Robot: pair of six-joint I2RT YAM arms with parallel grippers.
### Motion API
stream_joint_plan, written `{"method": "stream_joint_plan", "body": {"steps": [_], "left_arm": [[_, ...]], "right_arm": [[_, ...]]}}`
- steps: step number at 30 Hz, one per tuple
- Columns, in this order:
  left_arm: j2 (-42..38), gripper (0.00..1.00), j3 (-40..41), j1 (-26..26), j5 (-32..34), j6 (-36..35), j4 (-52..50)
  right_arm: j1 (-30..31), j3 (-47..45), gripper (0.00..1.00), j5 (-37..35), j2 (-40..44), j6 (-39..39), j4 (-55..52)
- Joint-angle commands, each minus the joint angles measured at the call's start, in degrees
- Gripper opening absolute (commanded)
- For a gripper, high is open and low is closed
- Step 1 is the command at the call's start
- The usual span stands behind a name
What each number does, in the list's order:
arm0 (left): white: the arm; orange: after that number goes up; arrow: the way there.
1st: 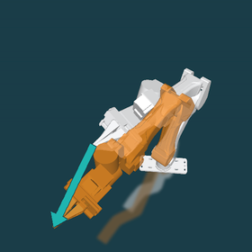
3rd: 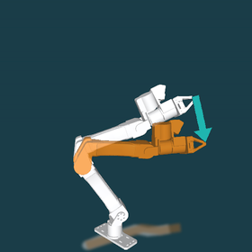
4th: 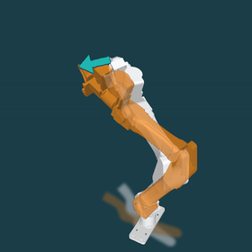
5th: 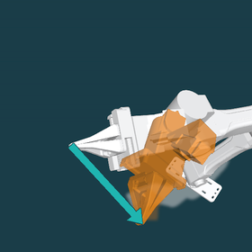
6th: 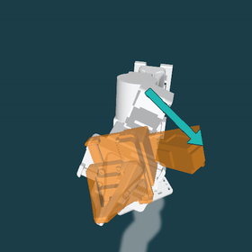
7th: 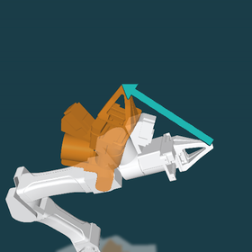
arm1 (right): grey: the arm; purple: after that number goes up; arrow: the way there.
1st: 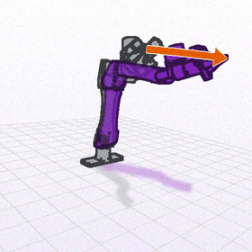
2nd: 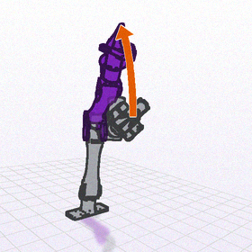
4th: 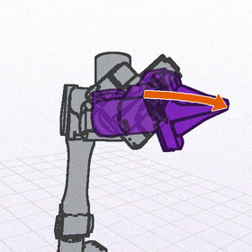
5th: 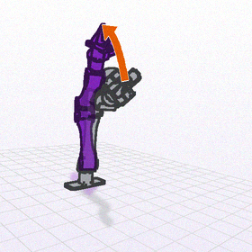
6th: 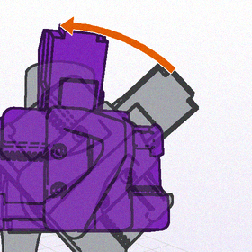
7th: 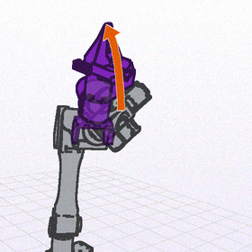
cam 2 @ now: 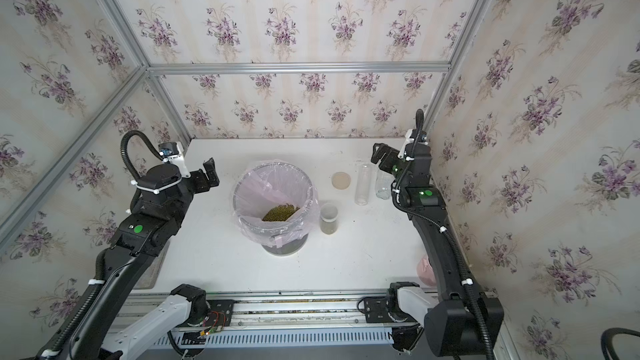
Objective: Empty moldy mung beans from jars
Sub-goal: Pick up the jar from the center of the board.
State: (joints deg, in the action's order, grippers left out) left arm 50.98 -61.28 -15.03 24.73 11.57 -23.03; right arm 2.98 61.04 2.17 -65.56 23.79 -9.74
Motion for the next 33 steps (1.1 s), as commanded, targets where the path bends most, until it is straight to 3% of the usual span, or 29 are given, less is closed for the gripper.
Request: {"method": "stream_joint_plan", "body": {"steps": [1, 23, 33], "left_arm": [[-0.06, 1.00, 0.43, 0.05, 0.76, -0.53, 0.97], [-0.67, 1.00, 1.06, 0.00, 2.60, -1.47, 0.96], [-0.55, 1.00, 0.81, 0.02, 2.73, -1.47, 0.97]], "right_arm": [[0.09, -0.04, 1.00, 1.12, -0.27, 0.07, 2.48], [0.33, 3.36, 1.00, 3.33, -1.06, -0.76, -3.28], [9.09, 11.02, 0.99, -1.83, -4.91, -3.28, -14.86]]}}
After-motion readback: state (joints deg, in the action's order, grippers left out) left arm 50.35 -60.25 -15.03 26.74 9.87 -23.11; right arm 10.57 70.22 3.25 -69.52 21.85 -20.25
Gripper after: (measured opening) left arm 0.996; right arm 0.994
